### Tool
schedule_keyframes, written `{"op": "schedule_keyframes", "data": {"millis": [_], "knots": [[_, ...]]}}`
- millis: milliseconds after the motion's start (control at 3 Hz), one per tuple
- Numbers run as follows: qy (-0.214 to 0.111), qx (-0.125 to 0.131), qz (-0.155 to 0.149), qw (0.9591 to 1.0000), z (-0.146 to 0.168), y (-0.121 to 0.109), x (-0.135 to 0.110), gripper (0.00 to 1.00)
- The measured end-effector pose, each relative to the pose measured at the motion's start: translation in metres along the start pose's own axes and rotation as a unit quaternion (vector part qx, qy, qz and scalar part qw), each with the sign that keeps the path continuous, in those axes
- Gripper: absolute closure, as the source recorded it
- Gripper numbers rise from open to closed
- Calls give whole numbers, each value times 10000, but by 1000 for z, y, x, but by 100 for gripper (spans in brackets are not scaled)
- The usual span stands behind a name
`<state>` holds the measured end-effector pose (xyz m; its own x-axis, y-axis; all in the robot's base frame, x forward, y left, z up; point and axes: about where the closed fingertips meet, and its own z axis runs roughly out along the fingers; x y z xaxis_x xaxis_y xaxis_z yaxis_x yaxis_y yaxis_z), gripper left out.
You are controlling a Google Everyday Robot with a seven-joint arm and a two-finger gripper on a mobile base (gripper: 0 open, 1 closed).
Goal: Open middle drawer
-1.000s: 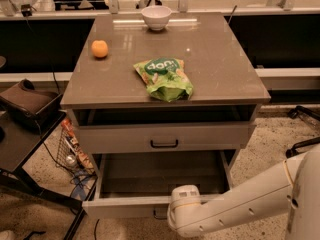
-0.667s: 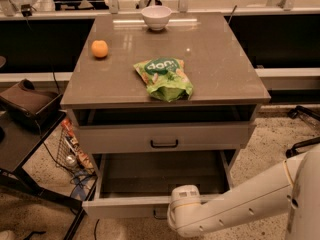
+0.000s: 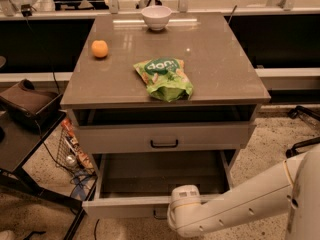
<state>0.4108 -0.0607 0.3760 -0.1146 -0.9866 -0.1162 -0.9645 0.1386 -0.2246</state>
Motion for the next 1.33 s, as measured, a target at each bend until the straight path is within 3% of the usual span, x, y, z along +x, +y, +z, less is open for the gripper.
{"op": "schedule_keyframes", "data": {"millis": [1333], "knots": [[2,1,0,10000,0,0,0,100]]}}
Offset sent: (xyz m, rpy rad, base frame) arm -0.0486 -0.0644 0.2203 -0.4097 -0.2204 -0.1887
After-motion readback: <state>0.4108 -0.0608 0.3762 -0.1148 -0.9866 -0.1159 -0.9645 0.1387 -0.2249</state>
